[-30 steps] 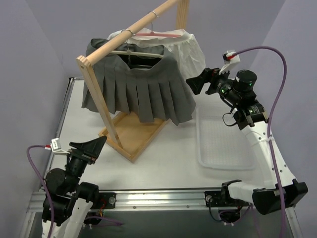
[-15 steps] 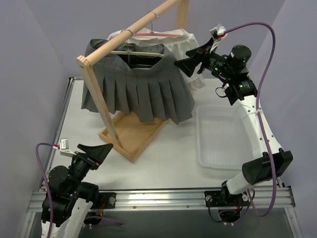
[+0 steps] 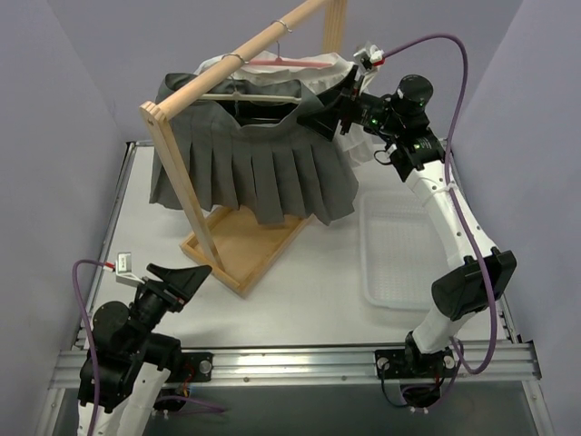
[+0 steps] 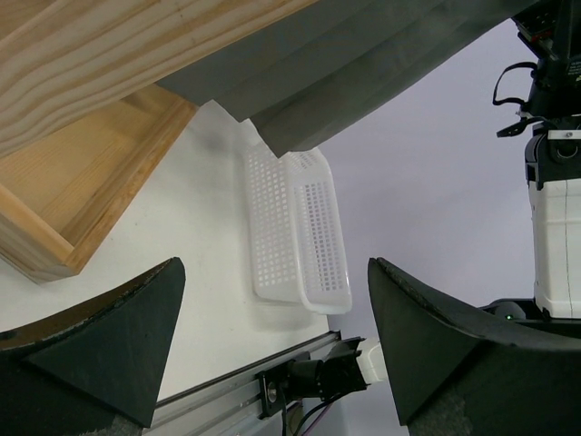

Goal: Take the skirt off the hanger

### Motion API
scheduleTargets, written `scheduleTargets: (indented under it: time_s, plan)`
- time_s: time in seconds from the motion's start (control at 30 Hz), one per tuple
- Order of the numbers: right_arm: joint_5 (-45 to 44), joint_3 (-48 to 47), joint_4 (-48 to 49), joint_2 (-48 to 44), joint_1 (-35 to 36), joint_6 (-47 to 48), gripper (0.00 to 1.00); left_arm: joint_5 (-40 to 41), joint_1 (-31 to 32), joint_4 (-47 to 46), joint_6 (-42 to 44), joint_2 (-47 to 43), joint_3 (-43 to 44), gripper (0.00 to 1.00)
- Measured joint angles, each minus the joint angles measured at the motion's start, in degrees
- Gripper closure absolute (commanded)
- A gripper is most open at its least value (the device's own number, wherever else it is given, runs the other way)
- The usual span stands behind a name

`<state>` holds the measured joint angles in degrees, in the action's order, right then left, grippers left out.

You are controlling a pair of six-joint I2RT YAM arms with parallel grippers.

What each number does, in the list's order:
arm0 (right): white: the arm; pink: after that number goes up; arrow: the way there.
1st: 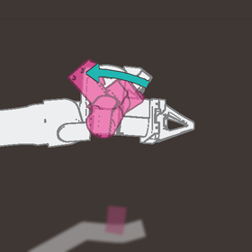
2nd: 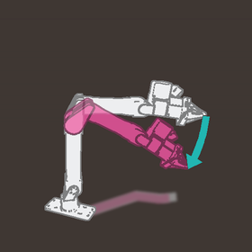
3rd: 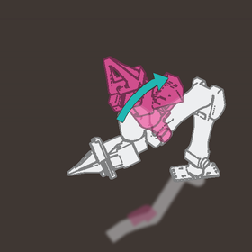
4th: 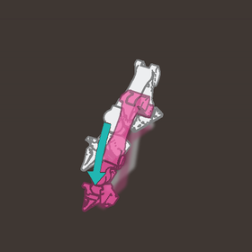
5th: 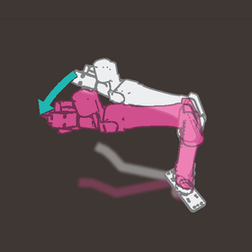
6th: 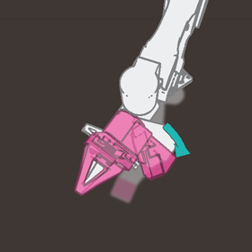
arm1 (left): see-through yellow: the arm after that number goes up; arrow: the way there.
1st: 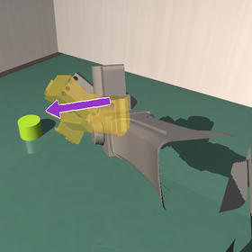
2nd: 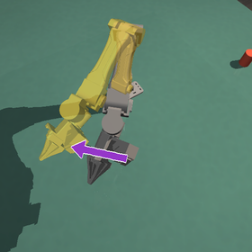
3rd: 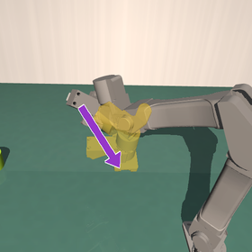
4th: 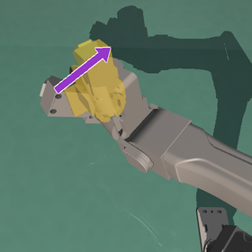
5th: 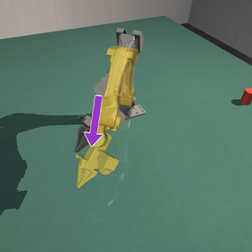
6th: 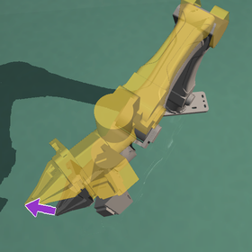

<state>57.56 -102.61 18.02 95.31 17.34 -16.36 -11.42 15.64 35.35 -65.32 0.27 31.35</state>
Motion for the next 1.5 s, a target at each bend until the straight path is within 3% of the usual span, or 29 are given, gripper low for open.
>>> scheduleTargets:
  time_s: [0.17, 0.37, 0.47, 0.5, 0.57, 0.8, 1.0, 1.1, 1.2, 1.5]
  plan:
    - [1.0, -3.2, 0.0, 3.1, 0.7, 0.1, 0.54, -0.3, 0.0, 0.0, 0.0, 0.0, 0.0, 0.09]
    - [2.7, -5.6, 0.0, 4.9, 1.9, 0.0, 0.59, -1.1, 0.0, 0.0, 0.0, 0.0, 0.0, 0.09]
    - [4.5, -7.1, 0.0, 6.0, 2.3, -0.4, 0.78, -1.6, 0.0, 0.0, 0.0, 0.0, 0.0, 0.09]
    - [5.1, -8.1, 0.2, 6.7, 2.4, -0.7, 0.90, -1.8, 0.0, 0.0, 0.0, 0.0, 0.0, 0.09]
    - [6.6, -8.8, 0.5, 7.5, 2.6, -1.2, 1.00, -2.1, 0.0, 0.1, 0.0, 0.0, 0.0, 0.09]
    - [9.3, -9.2, 2.4, 8.0, 3.4, -3.2, 1.00, -3.0, 0.0, 0.1, 0.0, 0.0, 0.0, 0.09]
    - [10.6, -9.4, 10.3, 10.3, 4.2, -10.0, 1.00, -3.9, 0.0, 0.1, -0.3, 0.0, 0.0, 0.09]
    - [10.7, -13.2, 10.6, 12.9, 4.6, -11.3, 1.00, -4.1, 0.0, 0.1, -0.3, 0.0, 0.0, 0.12]
    - [9.7, -17.5, 10.4, 15.4, 5.7, -12.0, 1.00, -4.3, 0.0, 0.1, -0.7, 0.0, 0.0, 0.24]
    - [1.8, -19.7, 5.2, 18.2, 10.1, -9.6, 1.00, -7.0, 0.0, 1.0, 0.1, 0.4, 1.0, 0.24]
